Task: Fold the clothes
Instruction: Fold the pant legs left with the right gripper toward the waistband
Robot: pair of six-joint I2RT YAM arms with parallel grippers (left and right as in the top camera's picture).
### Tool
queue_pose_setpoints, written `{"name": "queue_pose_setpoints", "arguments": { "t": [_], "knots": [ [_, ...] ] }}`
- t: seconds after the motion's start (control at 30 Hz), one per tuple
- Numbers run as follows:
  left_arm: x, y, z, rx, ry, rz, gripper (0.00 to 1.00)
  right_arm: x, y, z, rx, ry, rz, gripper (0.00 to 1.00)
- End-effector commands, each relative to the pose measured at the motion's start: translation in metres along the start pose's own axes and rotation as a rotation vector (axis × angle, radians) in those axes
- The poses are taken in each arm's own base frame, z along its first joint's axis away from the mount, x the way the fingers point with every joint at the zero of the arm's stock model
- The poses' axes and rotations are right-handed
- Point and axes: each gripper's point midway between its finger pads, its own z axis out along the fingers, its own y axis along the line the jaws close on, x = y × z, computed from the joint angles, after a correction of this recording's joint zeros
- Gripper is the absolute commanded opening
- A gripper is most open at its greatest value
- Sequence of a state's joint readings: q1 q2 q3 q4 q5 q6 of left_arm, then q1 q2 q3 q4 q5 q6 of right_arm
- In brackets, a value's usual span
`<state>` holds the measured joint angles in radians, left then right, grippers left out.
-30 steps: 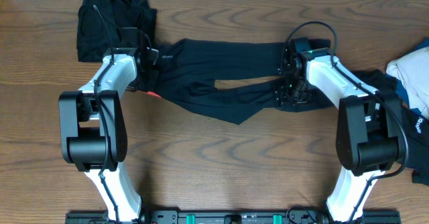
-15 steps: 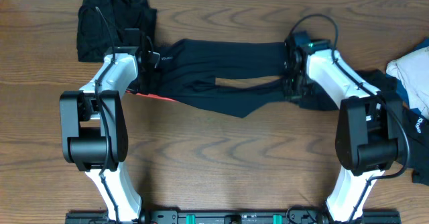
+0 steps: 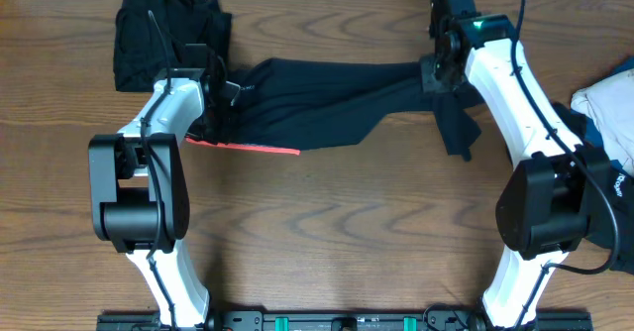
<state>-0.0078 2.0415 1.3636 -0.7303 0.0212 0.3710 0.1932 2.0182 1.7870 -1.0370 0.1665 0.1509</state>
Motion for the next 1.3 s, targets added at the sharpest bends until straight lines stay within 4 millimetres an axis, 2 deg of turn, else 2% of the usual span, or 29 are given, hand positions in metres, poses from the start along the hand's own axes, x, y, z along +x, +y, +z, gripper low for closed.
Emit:
{"name": "queue_pose_setpoints", "arguments": {
  "t": [0.0, 0.07, 0.13, 0.2, 0.27, 0.37, 0.43, 0.53, 0.67, 0.73, 0.8, 0.83, 0.93, 0.97, 1.03, 1.1, 1.27],
  "knots": [
    [0.026, -0.033, 0.018, 0.151, 0.076, -0.010, 0.06, -0.028, -0.027, -0.017, 0.094, -0.111, 0.046, 0.30],
    [0.019, -0.041, 0.001, 0.193, 0.028, -0.029, 0.06, -0.041, -0.033, -0.018, 0.105, -0.160, 0.052, 0.39],
    [0.013, -0.052, -0.018, 0.249, -0.018, -0.029, 0.07, -0.051, -0.040, -0.019, 0.114, -0.198, 0.066, 0.52],
    [0.009, -0.068, -0.041, 0.332, -0.066, -0.025, 0.12, -0.055, -0.046, -0.019, 0.114, -0.214, 0.083, 0.66],
    [0.009, -0.084, -0.063, 0.401, -0.097, -0.016, 0.17, -0.054, -0.051, -0.018, 0.115, -0.206, 0.093, 0.73],
    [0.013, -0.097, -0.083, 0.411, -0.110, -0.001, 0.24, -0.047, -0.052, -0.016, 0.092, -0.175, 0.095, 0.73],
    [0.013, -0.106, -0.095, 0.412, -0.122, -0.010, 0.25, -0.040, -0.046, -0.014, 0.060, -0.144, 0.077, 0.73],
    [0.011, -0.130, -0.107, 0.460, -0.140, 0.027, 0.25, -0.029, -0.032, -0.013, -0.007, -0.094, -0.001, 0.73],
    [0.017, -0.158, -0.096, 0.464, -0.102, 0.082, 0.24, -0.014, -0.021, -0.012, -0.071, -0.035, -0.024, 0.64],
    [0.020, -0.166, -0.089, 0.466, -0.074, 0.057, 0.19, -0.003, -0.012, -0.013, -0.126, 0.011, -0.050, 0.58],
    [0.020, -0.163, -0.080, 0.421, -0.046, -0.002, 0.08, 0.012, 0.005, -0.016, -0.223, 0.065, -0.088, 0.53],
    [0.019, -0.158, -0.076, 0.388, -0.040, -0.034, 0.06, 0.017, 0.018, -0.020, -0.290, 0.084, -0.115, 0.52],
    [0.016, -0.144, -0.071, 0.315, -0.040, -0.114, 0.06, 0.033, 0.066, -0.038, -0.527, 0.117, -0.211, 0.50],
    [0.014, -0.141, -0.071, 0.313, -0.046, -0.129, 0.06, 0.037, 0.077, -0.041, -0.559, 0.122, -0.237, 0.50],
    [0.011, -0.133, -0.071, 0.306, -0.055, -0.173, 0.06, 0.045, 0.095, -0.043, -0.563, 0.125, -0.313, 0.53],
    [0.011, -0.115, -0.069, 0.258, -0.051, -0.269, 0.06, 0.053, 0.114, -0.043, -0.550, 0.112, -0.433, 0.60],
    [0.017, -0.074, -0.065, 0.204, -0.037, -0.496, 0.09, 0.063, 0.161, -0.031, -0.345, 0.034, -0.672, 0.64]
  ]
}}
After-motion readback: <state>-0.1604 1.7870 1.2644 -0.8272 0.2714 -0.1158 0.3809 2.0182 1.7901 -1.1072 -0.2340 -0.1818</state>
